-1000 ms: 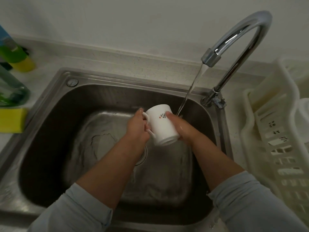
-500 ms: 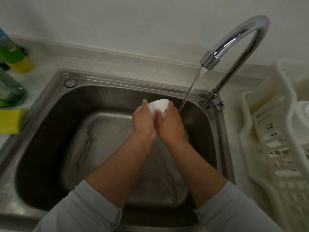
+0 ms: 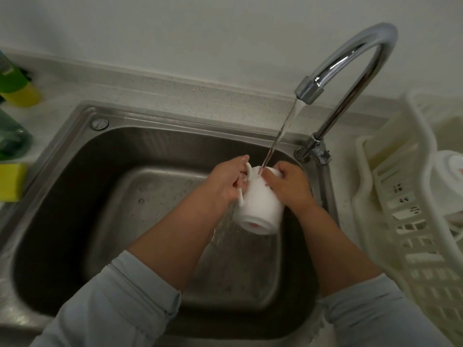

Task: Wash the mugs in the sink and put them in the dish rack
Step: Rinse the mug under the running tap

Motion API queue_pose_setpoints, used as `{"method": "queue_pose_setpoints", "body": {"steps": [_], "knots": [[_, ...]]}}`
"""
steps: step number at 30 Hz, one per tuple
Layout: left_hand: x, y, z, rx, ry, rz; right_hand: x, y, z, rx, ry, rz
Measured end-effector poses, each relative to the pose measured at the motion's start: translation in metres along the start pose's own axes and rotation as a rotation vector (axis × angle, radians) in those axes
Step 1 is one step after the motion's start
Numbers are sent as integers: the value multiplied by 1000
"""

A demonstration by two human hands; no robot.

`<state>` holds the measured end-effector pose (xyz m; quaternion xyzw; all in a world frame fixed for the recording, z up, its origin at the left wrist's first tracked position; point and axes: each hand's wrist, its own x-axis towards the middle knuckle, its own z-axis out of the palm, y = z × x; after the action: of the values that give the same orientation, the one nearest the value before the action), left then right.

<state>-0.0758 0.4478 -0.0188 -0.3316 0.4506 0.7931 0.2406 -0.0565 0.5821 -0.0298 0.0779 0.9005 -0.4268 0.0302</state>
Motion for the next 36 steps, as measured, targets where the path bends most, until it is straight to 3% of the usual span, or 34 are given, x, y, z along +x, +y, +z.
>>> {"method": "queue_pose_setpoints", "body": {"steps": [3, 7, 11, 14, 17, 20, 22, 27, 32, 36], "knots": [[-2, -2, 7, 44, -103, 25, 6, 6, -2, 51, 50, 104], [-7, -16, 8, 438, -205, 305, 8, 4, -7, 366, 113, 324], [-12, -25, -4, 506, -476, 205, 8, 2, -15, 614, -4, 564], [-20, -26, -10, 685, -589, 320, 4, 5, -15, 704, -77, 691], [-32, -38, -12, 636, -396, 489, 2, 8, -12, 802, -101, 732], [-35, -49, -14, 679, -142, 723, 4, 9, -9, 753, -60, 721], [-30, -42, -12, 699, -116, 686, 5, 7, -7, 701, -55, 714], [-13, -8, 4, 936, -376, 408, 3, 3, -3, 584, -49, 639], [2, 4, 18, 815, -244, 228, 2, -3, -3, 649, -8, 635], [-6, -6, 15, 842, -298, 126, 6, 2, -8, 680, 26, 664]]}}
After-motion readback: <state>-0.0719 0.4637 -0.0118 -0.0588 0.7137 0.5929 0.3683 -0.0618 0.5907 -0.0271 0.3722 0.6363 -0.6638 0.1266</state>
